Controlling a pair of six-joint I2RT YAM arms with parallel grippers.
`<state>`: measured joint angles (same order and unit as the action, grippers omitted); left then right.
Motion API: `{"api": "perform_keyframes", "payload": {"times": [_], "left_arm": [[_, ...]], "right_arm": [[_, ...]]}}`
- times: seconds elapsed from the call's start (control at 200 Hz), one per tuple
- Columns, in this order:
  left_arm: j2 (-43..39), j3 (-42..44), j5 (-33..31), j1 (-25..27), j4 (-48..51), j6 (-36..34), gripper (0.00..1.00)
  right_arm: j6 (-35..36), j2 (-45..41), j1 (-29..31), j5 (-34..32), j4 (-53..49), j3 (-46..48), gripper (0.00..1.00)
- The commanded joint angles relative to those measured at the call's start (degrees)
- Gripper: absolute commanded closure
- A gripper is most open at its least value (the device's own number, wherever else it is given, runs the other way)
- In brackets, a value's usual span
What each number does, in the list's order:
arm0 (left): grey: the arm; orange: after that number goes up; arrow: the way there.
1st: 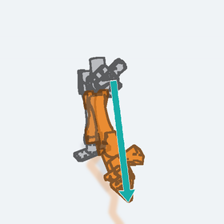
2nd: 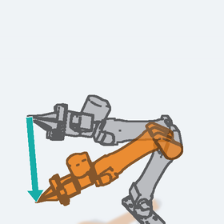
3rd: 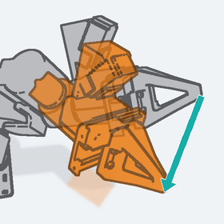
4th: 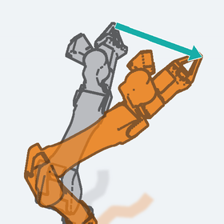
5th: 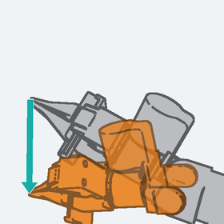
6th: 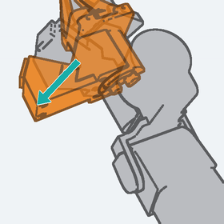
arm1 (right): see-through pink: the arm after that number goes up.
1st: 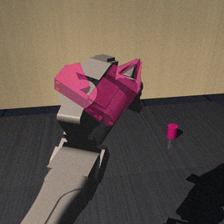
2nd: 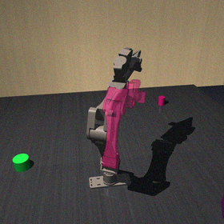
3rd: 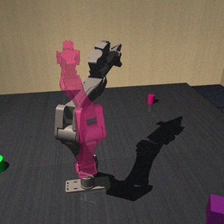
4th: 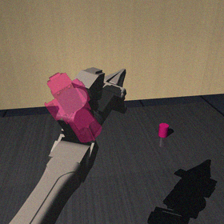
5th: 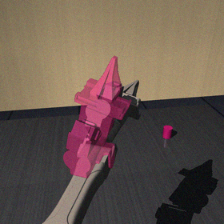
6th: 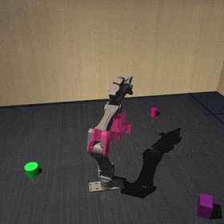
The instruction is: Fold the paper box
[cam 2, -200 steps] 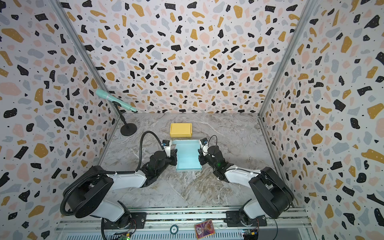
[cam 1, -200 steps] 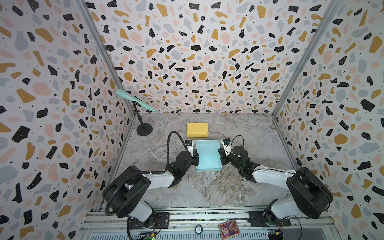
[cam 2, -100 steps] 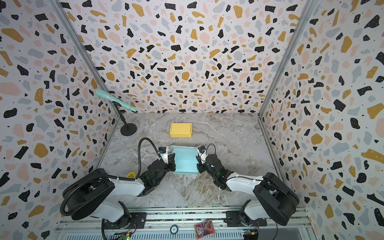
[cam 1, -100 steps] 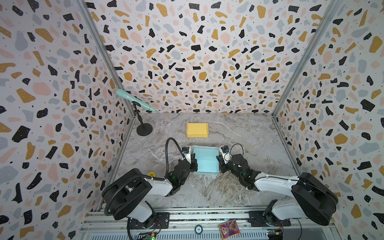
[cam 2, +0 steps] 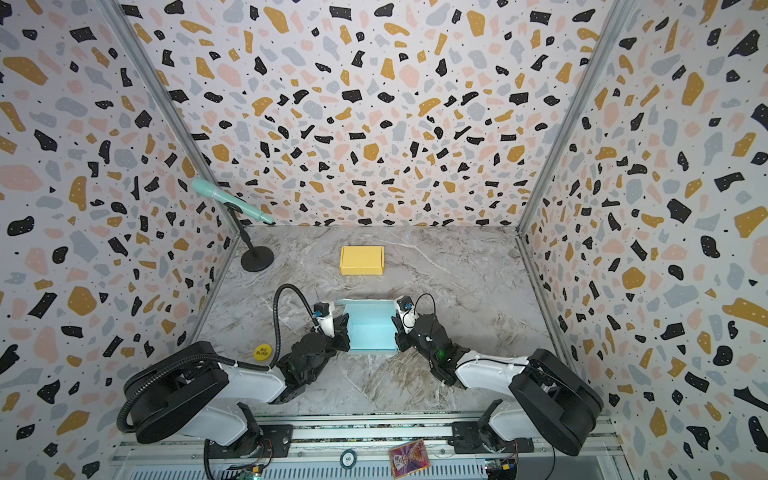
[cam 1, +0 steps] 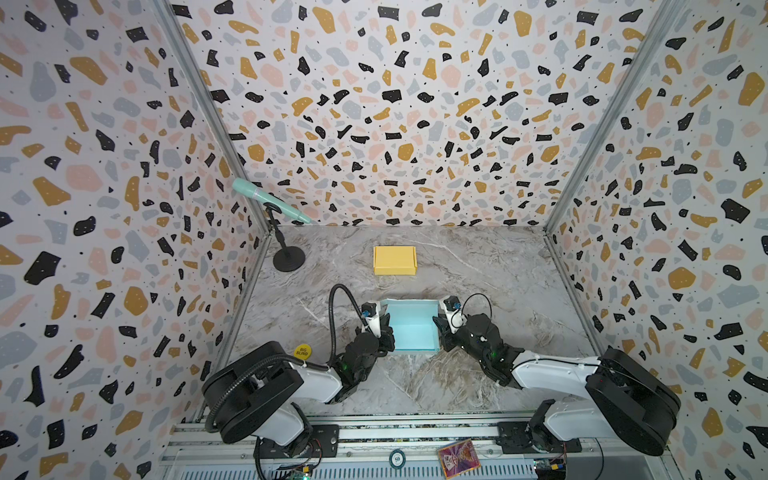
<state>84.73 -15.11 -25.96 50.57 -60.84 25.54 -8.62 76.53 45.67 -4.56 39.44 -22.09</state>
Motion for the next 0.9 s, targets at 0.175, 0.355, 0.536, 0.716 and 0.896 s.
{"api": "perform_keyframes", "payload": {"times": [0.175, 0.355, 0.536, 0.716, 0.896], "left_arm": [[4.61, 2.67, 2.13, 4.65, -8.29, 2.81, 1.00], [5.08, 3.67, 1.67, 5.86, -10.42, 2.12, 1.00], [5.69, 3.80, 1.35, 6.03, -11.41, -0.25, 1.00], [7.41, 3.95, -0.77, 7.13, -11.71, -2.03, 1.00], [9.11, 4.17, -2.47, 8.35, -12.02, -3.46, 1.00]], "right_arm": [[0.18, 0.12, 2.35, 5.11, -0.42, 0.79, 0.83], [0.89, -1.07, 3.84, 2.95, -0.30, 2.11, 0.83], [0.26, -4.02, 4.33, 1.93, 1.49, 5.52, 0.83], [-1.25, -8.07, 4.42, 0.61, 2.79, 9.46, 0.83], [-1.98, -10.84, 4.39, 0.40, 2.75, 11.43, 0.83]]}}
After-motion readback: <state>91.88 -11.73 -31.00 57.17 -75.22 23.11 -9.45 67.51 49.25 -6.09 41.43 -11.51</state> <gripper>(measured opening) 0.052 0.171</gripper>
